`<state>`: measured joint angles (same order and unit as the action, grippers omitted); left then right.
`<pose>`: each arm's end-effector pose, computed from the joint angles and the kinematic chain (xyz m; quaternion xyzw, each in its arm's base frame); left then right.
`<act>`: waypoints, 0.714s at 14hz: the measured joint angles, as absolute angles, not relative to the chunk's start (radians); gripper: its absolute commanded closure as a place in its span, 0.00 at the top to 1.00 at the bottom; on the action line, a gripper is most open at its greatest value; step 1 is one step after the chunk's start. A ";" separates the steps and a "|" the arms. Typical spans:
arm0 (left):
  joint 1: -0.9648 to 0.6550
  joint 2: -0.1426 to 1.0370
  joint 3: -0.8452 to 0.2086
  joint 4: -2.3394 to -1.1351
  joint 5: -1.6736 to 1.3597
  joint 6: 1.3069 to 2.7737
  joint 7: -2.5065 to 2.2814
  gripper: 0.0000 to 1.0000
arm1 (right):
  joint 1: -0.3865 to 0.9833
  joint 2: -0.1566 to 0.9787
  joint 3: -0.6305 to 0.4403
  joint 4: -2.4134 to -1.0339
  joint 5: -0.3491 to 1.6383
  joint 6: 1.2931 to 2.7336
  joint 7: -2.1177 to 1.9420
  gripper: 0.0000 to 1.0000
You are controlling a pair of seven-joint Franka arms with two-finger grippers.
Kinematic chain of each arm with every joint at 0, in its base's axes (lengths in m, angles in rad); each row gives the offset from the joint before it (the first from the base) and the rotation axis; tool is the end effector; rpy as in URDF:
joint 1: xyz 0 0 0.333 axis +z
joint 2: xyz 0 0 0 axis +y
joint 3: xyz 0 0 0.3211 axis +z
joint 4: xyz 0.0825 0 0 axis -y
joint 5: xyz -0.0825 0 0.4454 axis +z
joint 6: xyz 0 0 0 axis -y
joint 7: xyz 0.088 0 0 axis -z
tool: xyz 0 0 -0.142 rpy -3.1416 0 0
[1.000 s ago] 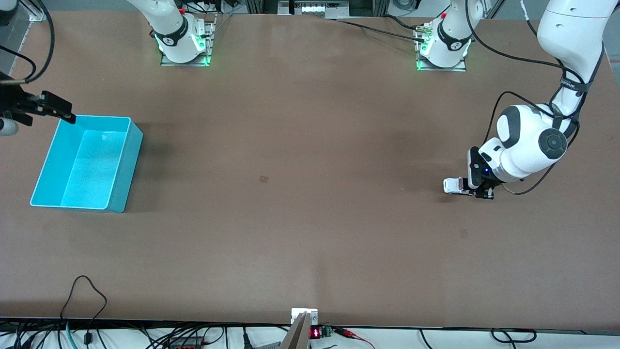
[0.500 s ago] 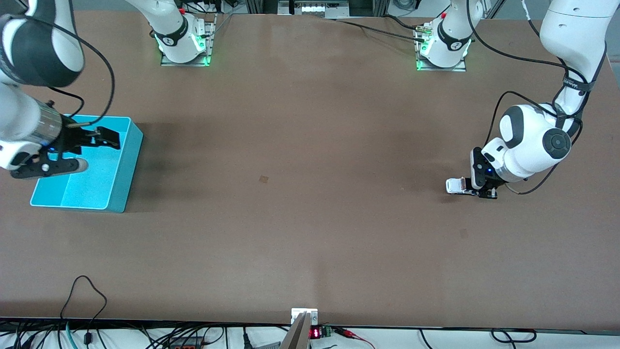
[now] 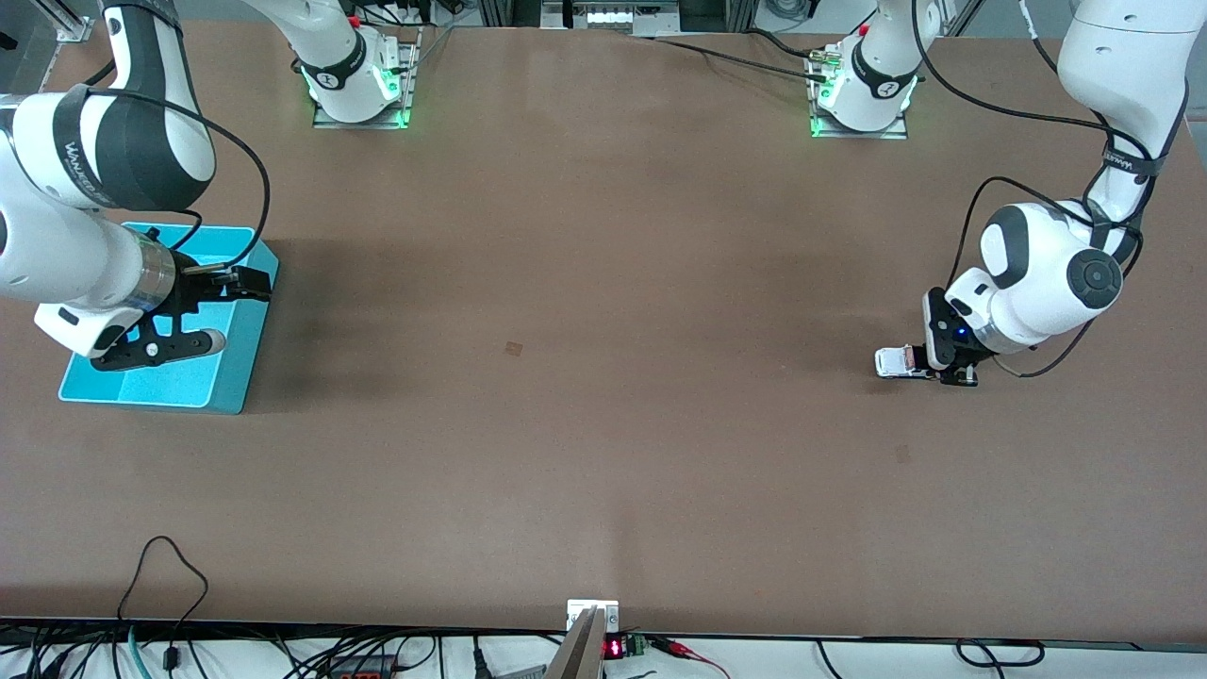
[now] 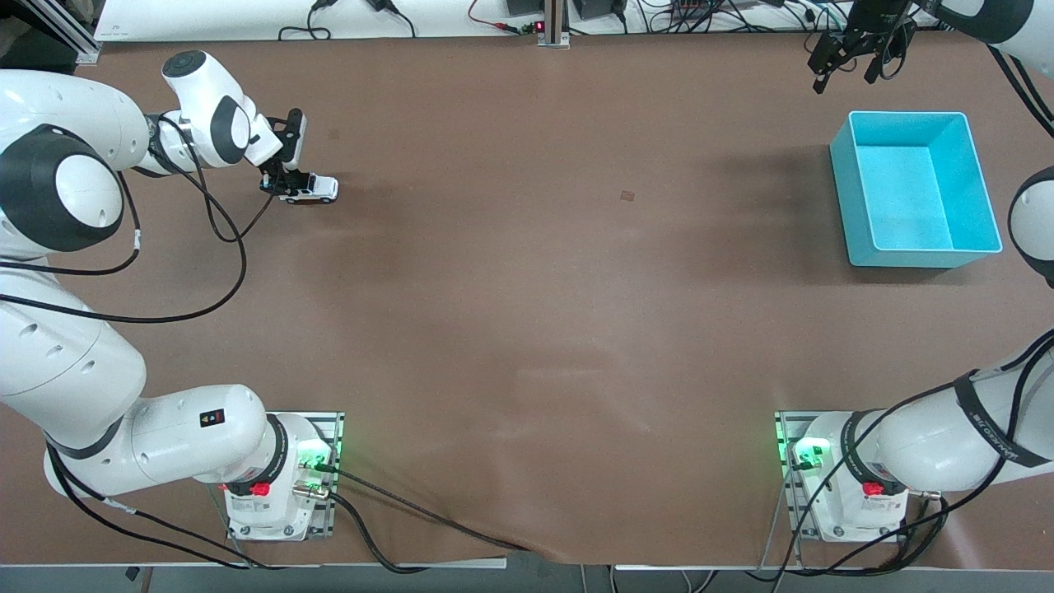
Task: Wind and store white jeep toy
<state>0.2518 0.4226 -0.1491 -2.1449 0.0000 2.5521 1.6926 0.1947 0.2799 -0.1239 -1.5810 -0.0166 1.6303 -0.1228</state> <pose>0.6022 0.0570 0.1224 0.7045 -0.7091 0.0205 0.0233 0.6695 0.0512 0.4135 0.9883 0.0978 -0.1146 0.0224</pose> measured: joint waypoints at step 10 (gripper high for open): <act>0.289 0.424 -0.149 -2.144 0.000 2.552 1.741 0.24 | 0.195 0.312 -0.124 -1.581 -0.002 1.651 -0.123 1.00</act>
